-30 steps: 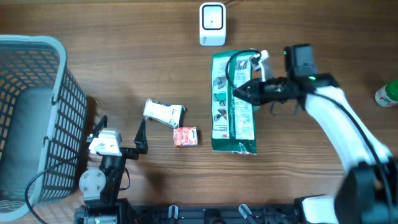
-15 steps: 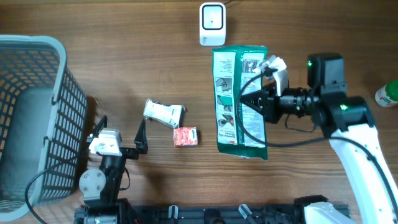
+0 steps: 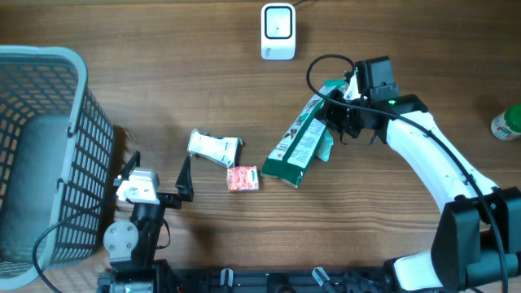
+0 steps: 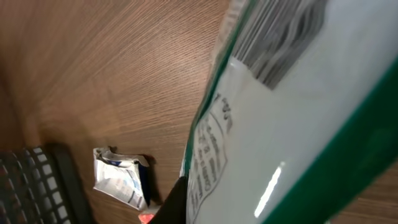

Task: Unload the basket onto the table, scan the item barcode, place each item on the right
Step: 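Raise the glove pack with the right gripper toward the scanner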

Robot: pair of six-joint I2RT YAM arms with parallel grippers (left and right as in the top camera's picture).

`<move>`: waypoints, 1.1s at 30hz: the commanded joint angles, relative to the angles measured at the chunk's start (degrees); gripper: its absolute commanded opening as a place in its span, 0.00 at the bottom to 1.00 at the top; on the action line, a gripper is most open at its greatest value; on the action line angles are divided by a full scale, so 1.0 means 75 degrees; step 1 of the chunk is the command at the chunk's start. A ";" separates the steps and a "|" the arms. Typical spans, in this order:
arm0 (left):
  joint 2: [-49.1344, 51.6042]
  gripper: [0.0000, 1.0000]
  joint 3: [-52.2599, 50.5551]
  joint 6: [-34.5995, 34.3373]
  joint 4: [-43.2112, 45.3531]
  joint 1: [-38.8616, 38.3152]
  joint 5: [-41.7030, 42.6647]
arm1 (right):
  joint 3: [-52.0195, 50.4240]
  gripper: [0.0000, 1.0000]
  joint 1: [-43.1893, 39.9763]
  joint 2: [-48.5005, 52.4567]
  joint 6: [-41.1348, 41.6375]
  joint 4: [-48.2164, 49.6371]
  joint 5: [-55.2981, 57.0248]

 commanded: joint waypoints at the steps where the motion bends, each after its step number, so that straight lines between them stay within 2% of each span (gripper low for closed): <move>1: -0.0015 1.00 -0.0020 -0.0073 -0.0038 0.0061 -0.0015 | 0.0070 0.31 0.0032 0.0137 0.0189 0.0152 0.0093; 2: -0.0015 1.00 -0.0020 -0.0073 -0.0038 0.0061 -0.0015 | 0.0070 0.47 0.0032 0.0137 0.0192 0.0227 0.0096; 3: -0.0015 1.00 -0.0020 -0.0073 -0.0038 0.0061 -0.0015 | 0.0070 0.49 0.0032 0.0137 0.0189 0.0251 0.0096; 4: -0.0015 1.00 -0.0020 -0.0073 -0.0038 0.0061 -0.0015 | 0.0070 0.16 0.0035 0.0137 0.0108 0.0259 0.0122; 5: -0.0015 1.00 -0.0020 -0.0073 -0.0038 0.0061 -0.0015 | 0.0070 0.04 0.0032 0.0137 -0.0076 0.0291 0.0122; 8: -0.0015 1.00 -0.0020 -0.0073 -0.0038 0.0061 -0.0015 | 0.0070 0.05 0.0032 0.0137 -0.0455 0.0484 0.0122; 10: -0.0015 1.00 -0.0020 -0.0073 -0.0038 0.0061 -0.0015 | 0.0073 0.35 0.0032 0.0134 -0.0472 0.0688 0.0189; 12: -0.0015 1.00 -0.0020 -0.0073 -0.0038 0.0061 -0.0015 | 0.0195 0.42 0.0032 0.0015 -0.0959 0.0743 0.0181; 13: -0.0015 1.00 -0.0020 -0.0073 -0.0038 0.0061 -0.0015 | 0.0321 0.50 0.0035 -0.0140 -0.1311 0.0734 0.0181; 14: -0.0015 1.00 -0.0020 -0.0073 -0.0038 0.0061 -0.0015 | 0.0373 0.84 0.0035 -0.0230 -0.1655 0.0743 0.0178; 15: -0.0015 1.00 -0.0020 -0.0073 -0.0038 0.0061 -0.0015 | 0.0385 1.00 0.0087 -0.0294 -0.2151 0.0743 0.0181; 18: -0.0015 1.00 -0.0020 -0.0073 -0.0038 0.0061 -0.0015 | 0.0321 1.00 0.0600 0.0114 -0.2856 0.0420 0.0746; 21: -0.0015 1.00 -0.0020 -0.0073 -0.0038 0.0061 -0.0015 | 0.0358 1.00 0.1483 0.0746 -0.3174 0.1221 0.1142; 24: -0.0015 1.00 -0.0020 -0.0073 -0.0038 0.0061 -0.0015 | 0.0420 1.00 0.2264 0.1510 -0.3095 0.1757 0.3171; 26: -0.0015 1.00 -0.0020 -0.0073 -0.0038 0.0061 -0.0015 | 0.0691 1.00 0.2375 0.2090 -0.2862 0.1784 0.4191; 31: -0.0015 1.00 -0.0020 -0.0073 -0.0038 0.0061 -0.0015 | 0.1003 1.00 0.2375 0.2865 -0.2579 0.1644 0.4264; 33: -0.0015 1.00 -0.0020 -0.0073 -0.0038 0.0061 -0.0015 | 0.1142 1.00 0.2361 0.2943 -0.2862 0.1268 0.4057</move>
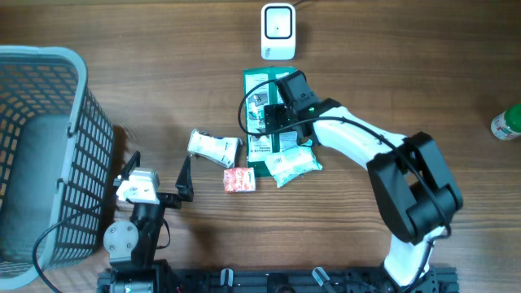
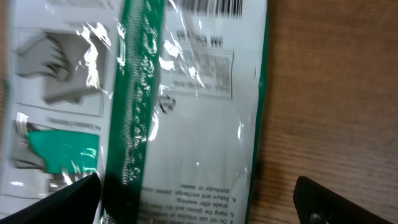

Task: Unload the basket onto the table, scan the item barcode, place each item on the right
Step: 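Raise the glove pack with the right gripper toward the scanner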

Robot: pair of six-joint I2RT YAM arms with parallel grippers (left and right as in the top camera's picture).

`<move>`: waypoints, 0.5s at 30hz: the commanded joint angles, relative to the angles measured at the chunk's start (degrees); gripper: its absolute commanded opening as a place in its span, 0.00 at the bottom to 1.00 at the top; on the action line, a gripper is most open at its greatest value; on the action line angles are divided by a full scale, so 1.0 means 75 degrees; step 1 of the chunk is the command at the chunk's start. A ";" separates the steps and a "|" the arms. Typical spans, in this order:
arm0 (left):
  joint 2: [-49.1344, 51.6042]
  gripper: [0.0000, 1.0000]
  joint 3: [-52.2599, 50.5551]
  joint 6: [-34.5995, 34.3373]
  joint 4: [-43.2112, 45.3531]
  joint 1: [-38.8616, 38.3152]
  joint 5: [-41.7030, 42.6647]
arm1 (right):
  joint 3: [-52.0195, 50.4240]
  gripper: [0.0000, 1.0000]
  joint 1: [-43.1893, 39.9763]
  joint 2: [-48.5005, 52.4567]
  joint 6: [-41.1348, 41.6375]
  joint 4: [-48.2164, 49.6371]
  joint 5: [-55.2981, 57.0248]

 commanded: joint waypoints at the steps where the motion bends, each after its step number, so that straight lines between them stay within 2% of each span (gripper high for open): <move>1: -0.0015 1.00 -0.0020 -0.0073 -0.0038 0.0061 -0.0017 | 0.0291 1.00 -0.0023 0.0245 -0.0184 -0.0752 -0.0323; 4: -0.0015 1.00 -0.0020 -0.0073 -0.0038 0.0061 -0.0017 | 0.0289 0.99 -0.0023 0.0647 -0.0312 -0.1524 -0.1093; 5: -0.0015 1.00 -0.0020 -0.0073 -0.0038 0.0061 -0.0017 | 0.0289 0.91 -0.0023 0.0924 -0.0443 -0.1649 -0.1440; 6: -0.0015 1.00 -0.0020 -0.0073 -0.0038 0.0061 -0.0017 | 0.0289 0.75 -0.0023 0.1241 -0.0565 -0.1810 -0.1816; 7: -0.0015 1.00 -0.0020 -0.0073 -0.0038 0.0061 -0.0017 | 0.0289 0.48 -0.0023 0.1667 -0.0638 -0.1932 -0.2235; 8: -0.0015 1.00 -0.0020 -0.0073 -0.0038 0.0061 -0.0017 | 0.0289 0.04 -0.0023 0.2046 -0.0629 -0.1985 -0.2404; 11: -0.0015 1.00 -0.0020 -0.0073 -0.0038 0.0061 -0.0017 | 0.0405 0.04 -0.0099 0.1909 -0.0621 -0.2116 -0.2366; 15: -0.0015 1.00 -0.0020 -0.0073 -0.0038 0.0061 -0.0017 | 0.1239 0.04 -0.0417 -0.0160 -0.0542 -0.2856 -0.2337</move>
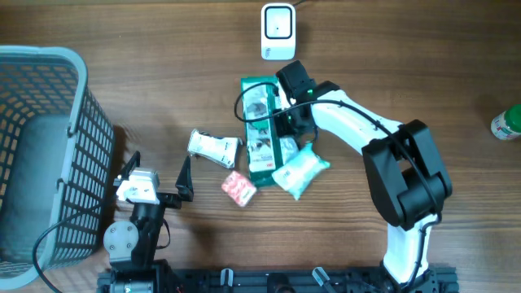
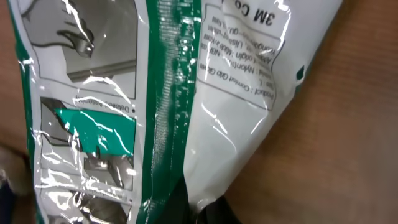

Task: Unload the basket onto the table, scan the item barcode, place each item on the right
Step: 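Raise the glove pack with the right gripper toward the scanner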

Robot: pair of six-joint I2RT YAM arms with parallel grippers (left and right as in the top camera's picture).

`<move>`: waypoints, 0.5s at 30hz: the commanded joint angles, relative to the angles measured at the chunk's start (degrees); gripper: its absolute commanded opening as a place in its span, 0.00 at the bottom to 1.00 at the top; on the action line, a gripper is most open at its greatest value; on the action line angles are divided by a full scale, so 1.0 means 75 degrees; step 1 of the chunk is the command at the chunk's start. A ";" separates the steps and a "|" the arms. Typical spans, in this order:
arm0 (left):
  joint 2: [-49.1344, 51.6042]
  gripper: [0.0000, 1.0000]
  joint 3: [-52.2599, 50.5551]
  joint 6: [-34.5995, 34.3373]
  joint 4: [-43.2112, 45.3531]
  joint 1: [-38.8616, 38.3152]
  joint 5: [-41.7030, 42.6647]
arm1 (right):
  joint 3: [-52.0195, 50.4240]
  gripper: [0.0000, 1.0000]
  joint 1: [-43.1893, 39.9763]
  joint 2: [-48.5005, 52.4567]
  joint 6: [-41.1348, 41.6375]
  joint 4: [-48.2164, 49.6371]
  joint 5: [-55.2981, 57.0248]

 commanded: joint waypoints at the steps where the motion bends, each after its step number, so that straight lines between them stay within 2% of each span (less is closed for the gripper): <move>1: -0.0015 1.00 -0.0020 -0.0073 -0.0038 0.0061 -0.0015 | 0.0000 0.04 -0.0125 -0.1559 -0.0160 -0.0393 -0.0114; 4: -0.0015 1.00 -0.0020 -0.0073 -0.0038 0.0061 -0.0015 | 0.0000 0.04 -0.0111 -0.3488 -0.0970 -0.0388 -0.0122; 6: -0.0015 1.00 -0.0020 -0.0073 -0.0038 0.0061 -0.0015 | 0.0000 0.04 -0.0111 -0.4642 -0.1093 -0.0478 -0.0326; 8: -0.0015 1.00 -0.0020 -0.0073 -0.0038 0.0061 -0.0015 | 0.0000 0.04 -0.0111 -0.4986 -0.1105 -0.0595 -0.0501; 13: -0.0015 1.00 -0.0020 -0.0073 -0.0038 0.0061 -0.0015 | -0.0003 0.04 -0.0111 -0.5272 -0.1918 -0.0982 -0.0574; 15: -0.0015 1.00 -0.0020 -0.0073 -0.0041 0.0061 -0.0015 | -0.0003 0.05 -0.0111 -0.5275 -0.1926 -0.0868 -0.0143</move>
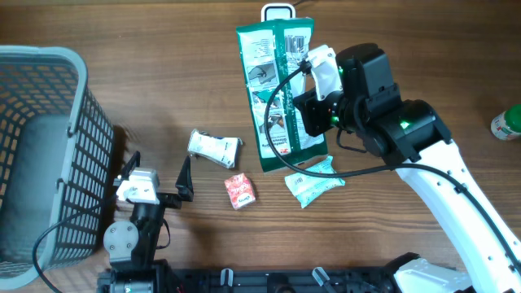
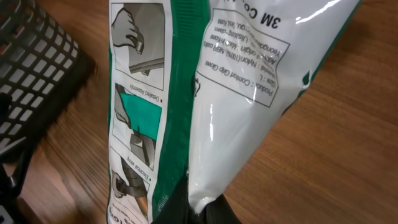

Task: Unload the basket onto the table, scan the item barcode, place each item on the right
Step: 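Raise the glove pack with the right gripper toward the scanner, then carry the glove pack right and drop it near the jar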

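Note:
A long green and white packet with printed pictures hangs raised off the table. My right gripper is shut on its edge. In the right wrist view the packet fills the middle and the black fingers pinch its lower fold. No barcode shows on the packet. The white scanner at the far edge is mostly hidden behind the packet's top. My left gripper rests open at the near left, holding nothing.
A grey basket stands at the left, also seen as the basket. On the table lie a white packet, a small red packet and a pale green pouch. A green-capped bottle sits at the right edge.
The green and white packet lay flat on the table below the scanner with my right gripper shut on it. Now it hangs lifted clear. The pale pouch and the red packet have shifted slightly.
My right gripper was at the packet's upper end, the packet slanted right of centre over the pale pouch. Then the packet lay lengthways below the scanner with the fingers open above it. Then they were shut on its edge, and now it is raised off the table.

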Robot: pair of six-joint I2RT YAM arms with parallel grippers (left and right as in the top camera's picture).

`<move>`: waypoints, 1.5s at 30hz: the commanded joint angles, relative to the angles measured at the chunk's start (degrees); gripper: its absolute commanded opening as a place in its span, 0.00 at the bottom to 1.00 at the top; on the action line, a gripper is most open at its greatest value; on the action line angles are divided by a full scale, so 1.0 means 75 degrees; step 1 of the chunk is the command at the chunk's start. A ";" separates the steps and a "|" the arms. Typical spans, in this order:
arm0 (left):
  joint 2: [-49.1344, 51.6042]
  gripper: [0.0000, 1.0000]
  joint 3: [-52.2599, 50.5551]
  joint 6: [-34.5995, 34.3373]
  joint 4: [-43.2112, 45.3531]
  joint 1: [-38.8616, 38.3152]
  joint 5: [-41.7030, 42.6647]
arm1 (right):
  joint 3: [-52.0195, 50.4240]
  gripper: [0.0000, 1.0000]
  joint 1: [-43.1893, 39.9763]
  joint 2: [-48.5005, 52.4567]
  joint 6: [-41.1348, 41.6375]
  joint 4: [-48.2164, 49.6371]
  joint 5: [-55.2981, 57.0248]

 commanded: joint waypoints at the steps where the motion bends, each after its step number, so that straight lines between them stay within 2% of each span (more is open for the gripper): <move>1: -0.0015 1.00 -0.0020 -0.0076 -0.0038 0.0061 -0.0015 | 0.0050 0.05 -0.0006 -0.0058 -0.0388 0.0192 0.0848; 5: -0.0015 1.00 -0.0020 -0.0076 -0.0038 0.0061 -0.0015 | -0.0050 0.05 -0.0006 0.0580 -0.0714 0.1093 0.4893; 7: -0.0015 1.00 -0.0020 -0.0076 -0.0038 0.0061 -0.0015 | -0.0050 0.05 -0.0003 0.1288 -0.0933 0.1839 0.6685; 8: -0.0015 1.00 -0.0020 -0.0076 -0.0038 0.0061 -0.0015 | -0.0050 0.05 -0.0003 0.1705 -0.1387 0.2430 0.7516; 10: -0.0015 1.00 -0.0020 -0.0076 -0.0038 0.0061 -0.0015 | -0.0050 0.05 0.0070 0.2643 -0.2669 0.3998 0.9043; 12: -0.0015 1.00 -0.0020 -0.0076 -0.0038 0.0061 -0.0015 | -0.0050 0.05 0.0221 0.3602 -0.4552 0.6018 1.0660; 13: -0.0015 1.00 -0.0020 -0.0076 -0.0038 0.0061 -0.0015 | -0.0050 0.05 0.0239 0.4194 -0.5893 0.7679 1.1307; 14: -0.0015 1.00 -0.0020 -0.0076 -0.0038 0.0061 -0.0015 | -0.0050 0.05 0.0239 0.4858 -0.7370 0.9582 1.1616; 16: -0.0015 1.00 -0.0020 -0.0076 -0.0038 0.0061 -0.0015 | -0.0050 0.05 0.0239 0.5945 -0.9623 1.1986 1.1637; 18: -0.0015 1.00 -0.0020 -0.0076 -0.0038 0.0061 -0.0015 | -0.0050 0.05 0.0256 0.6525 -1.0462 1.2884 1.1602; 23: -0.0015 1.00 -0.0020 -0.0076 -0.0038 0.0061 -0.0015 | 0.0003 0.05 0.0358 0.7385 -1.1526 1.2907 1.1240; 31: -0.0015 1.00 -0.0020 -0.0076 -0.0038 0.0061 -0.0015 | 0.0157 0.05 0.0813 0.7979 -1.4656 1.2616 1.0806; 34: -0.0015 1.00 -0.0020 -0.0076 -0.0038 0.0061 -0.0015 | 0.0635 0.04 0.0842 0.8306 -1.6640 1.2240 1.1100; 37: -0.0015 1.00 -0.0020 -0.0076 -0.0038 0.0061 -0.0015 | 0.0895 0.04 0.1335 0.8367 -1.6667 1.0503 1.0847; 41: -0.0015 1.00 -0.0020 -0.0076 -0.0038 0.0061 -0.0015 | 0.0892 0.04 0.1498 0.8577 -1.6670 0.9766 1.0433; 45: -0.0015 1.00 -0.0020 -0.0076 -0.0038 0.0061 -0.0015 | 0.0892 0.04 0.1451 0.8673 -1.6643 0.9760 1.0436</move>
